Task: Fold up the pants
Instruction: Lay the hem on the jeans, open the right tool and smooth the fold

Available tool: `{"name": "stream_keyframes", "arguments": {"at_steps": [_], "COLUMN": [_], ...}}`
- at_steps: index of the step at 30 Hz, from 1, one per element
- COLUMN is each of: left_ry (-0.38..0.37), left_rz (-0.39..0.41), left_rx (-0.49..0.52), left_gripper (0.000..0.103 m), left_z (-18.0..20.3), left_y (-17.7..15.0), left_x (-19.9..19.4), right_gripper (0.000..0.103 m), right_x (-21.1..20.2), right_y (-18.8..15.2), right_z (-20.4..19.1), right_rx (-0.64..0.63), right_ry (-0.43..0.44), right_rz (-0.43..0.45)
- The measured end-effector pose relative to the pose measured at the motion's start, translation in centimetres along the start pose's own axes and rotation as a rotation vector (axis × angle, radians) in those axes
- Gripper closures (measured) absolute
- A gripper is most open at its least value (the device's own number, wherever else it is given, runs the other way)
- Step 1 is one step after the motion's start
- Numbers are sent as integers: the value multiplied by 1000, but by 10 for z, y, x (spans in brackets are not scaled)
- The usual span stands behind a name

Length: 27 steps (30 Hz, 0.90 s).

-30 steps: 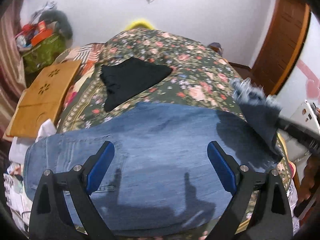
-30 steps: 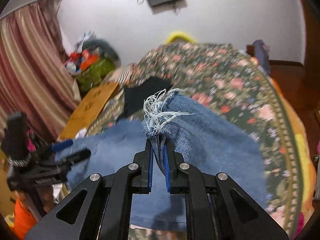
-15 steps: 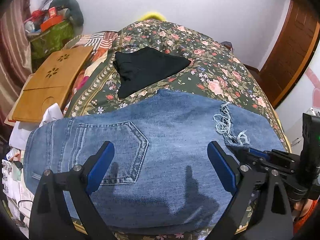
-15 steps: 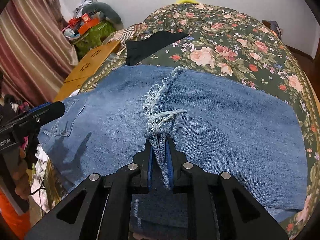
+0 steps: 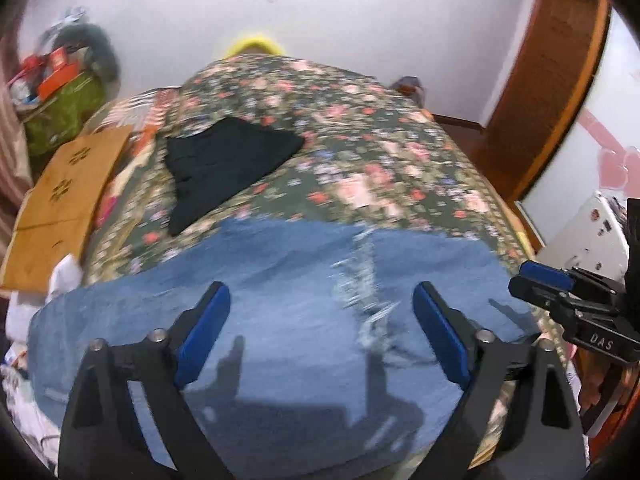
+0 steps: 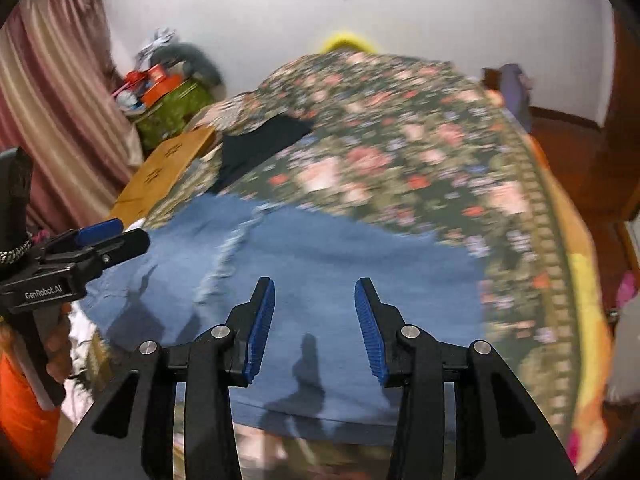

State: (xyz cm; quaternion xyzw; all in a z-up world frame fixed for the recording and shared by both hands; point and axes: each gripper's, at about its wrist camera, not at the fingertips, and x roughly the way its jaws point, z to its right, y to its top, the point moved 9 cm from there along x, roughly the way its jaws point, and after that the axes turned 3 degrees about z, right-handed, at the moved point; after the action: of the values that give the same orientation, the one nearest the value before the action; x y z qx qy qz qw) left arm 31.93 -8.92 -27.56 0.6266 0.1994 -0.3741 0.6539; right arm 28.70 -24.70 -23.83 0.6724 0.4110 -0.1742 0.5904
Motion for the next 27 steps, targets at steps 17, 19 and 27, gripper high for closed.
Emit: {"name": "stream_keyframes", "arguments": {"at_steps": [17, 19, 27], "left_ry": [11, 12, 43], "left_rz": [-191, -189, -169], "left_rx": [209, 210, 217], "left_gripper": [46, 46, 46], "left_z": [84, 82, 76], "left_y": [-46, -49, -53], "left_x": [93, 92, 78], "right_gripper": [65, 65, 65], "right_x": [34, 31, 24], "right_y": [-69, -71, -72], "right_z": [71, 72, 74], "right_rx": [17, 26, 37], "right_ry": [-66, -59, -62], "right_rz": [-116, -117, -152]}}
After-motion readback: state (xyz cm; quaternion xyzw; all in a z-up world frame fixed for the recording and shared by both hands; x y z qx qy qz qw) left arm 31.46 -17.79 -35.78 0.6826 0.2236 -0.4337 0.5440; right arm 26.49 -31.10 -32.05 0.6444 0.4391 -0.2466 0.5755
